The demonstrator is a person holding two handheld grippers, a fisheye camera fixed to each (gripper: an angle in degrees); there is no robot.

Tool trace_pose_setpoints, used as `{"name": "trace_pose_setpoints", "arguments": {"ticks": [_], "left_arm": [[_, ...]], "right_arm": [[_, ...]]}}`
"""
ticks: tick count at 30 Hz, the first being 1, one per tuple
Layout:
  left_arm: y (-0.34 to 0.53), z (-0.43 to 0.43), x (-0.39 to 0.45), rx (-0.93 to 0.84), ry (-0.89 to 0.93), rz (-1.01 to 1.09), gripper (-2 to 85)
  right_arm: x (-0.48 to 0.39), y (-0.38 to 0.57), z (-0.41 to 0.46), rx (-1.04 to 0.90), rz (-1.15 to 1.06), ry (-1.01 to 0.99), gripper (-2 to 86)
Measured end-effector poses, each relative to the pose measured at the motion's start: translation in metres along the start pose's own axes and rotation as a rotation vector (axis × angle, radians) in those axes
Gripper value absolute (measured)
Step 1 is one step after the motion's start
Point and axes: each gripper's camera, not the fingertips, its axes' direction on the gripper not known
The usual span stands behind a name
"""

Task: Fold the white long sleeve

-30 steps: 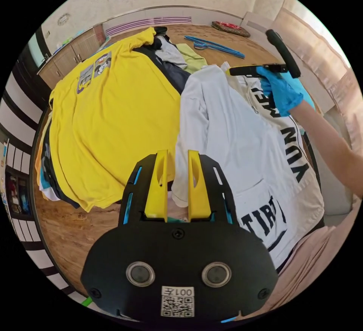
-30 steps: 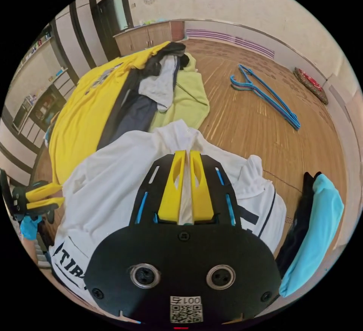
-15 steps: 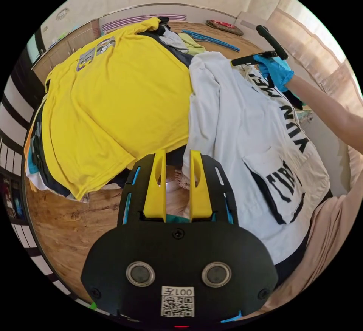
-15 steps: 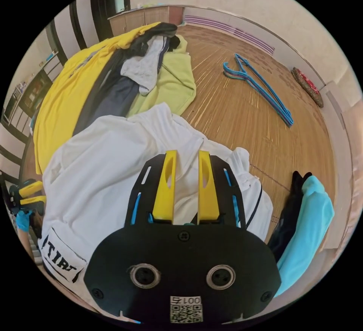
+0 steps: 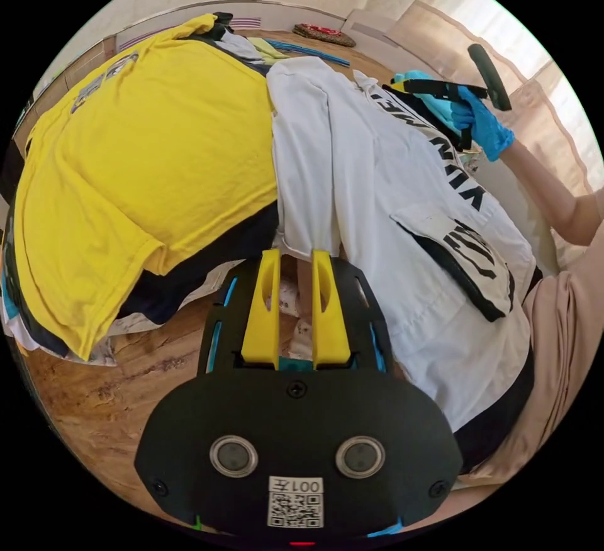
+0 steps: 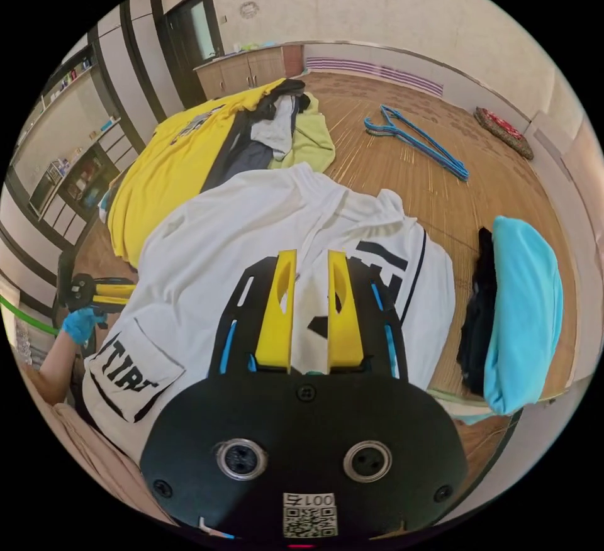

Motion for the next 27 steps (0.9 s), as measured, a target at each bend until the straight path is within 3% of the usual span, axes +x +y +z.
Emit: {"name": "trace_pose_setpoints", "arguments": {"ticks": [8, 14, 21, 27], "left_arm": [[0.012, -0.002, 0.004, 0.075, -0.034, 0.036, -1.2], [0.039, -0.023, -0.006, 0.129, -0.099, -0.04, -0.9], [0.062, -0.007, -0.025, 0.044, 0.031, -0.02, 10.7], [0.062, 0.012, -0.031, 0.046, 0.091, 0.047, 7.8]], "right_arm": [[-0.007, 0.032, -0.013, 0.012, 0.024, -0.087, 4.8], [-0.041, 0.047, -0.019, 0.012, -0.122, -0.135, 5.1], [-0.113, 0.069, -0.017, -0.029, -0.384, -0.198, 6.0], [-0.13, 0.086, -0.01, -0.076, -0.426, -0.233, 6.1]]}}
